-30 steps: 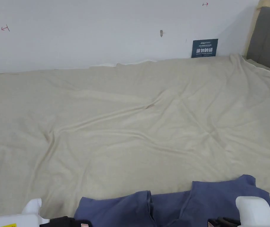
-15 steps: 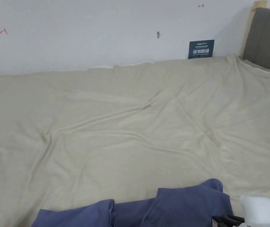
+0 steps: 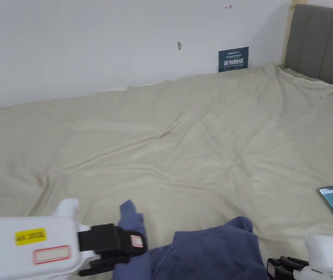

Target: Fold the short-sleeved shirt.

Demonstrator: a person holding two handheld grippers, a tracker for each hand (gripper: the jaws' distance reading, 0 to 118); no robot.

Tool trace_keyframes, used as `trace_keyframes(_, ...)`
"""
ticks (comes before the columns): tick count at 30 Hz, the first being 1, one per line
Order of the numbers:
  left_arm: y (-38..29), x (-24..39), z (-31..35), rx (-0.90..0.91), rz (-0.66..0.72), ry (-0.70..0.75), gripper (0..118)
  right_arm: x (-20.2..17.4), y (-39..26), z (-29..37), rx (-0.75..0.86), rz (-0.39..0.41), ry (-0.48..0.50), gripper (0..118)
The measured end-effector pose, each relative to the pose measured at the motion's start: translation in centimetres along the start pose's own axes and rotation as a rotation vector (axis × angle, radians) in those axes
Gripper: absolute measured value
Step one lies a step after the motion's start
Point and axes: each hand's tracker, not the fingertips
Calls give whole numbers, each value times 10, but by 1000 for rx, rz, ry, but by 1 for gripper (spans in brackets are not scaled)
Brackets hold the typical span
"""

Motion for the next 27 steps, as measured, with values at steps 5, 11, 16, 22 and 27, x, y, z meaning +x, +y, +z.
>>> trace_keyframes(5, 7, 35, -89, -123, -66, 27, 9, 25, 0, 11, 22, -30, -14, 0)
trace_keyframes(11, 7, 47, -157, -183, -31, 143, 9, 51, -4, 13, 30, -100, -34, 0)
trace_keyframes(16, 9, 48, -164, -244, 4, -19, 87, 56, -6, 9, 16, -113, -46, 0)
trace_keyframes(22, 10, 65, -123, -169, -38, -24, 116, 48, -5, 8, 11, -93, -32, 0)
trace_keyframes(27, 12, 59, -112, -157, -176, 120, 115, 41, -3, 9, 22, -71, -25, 0)
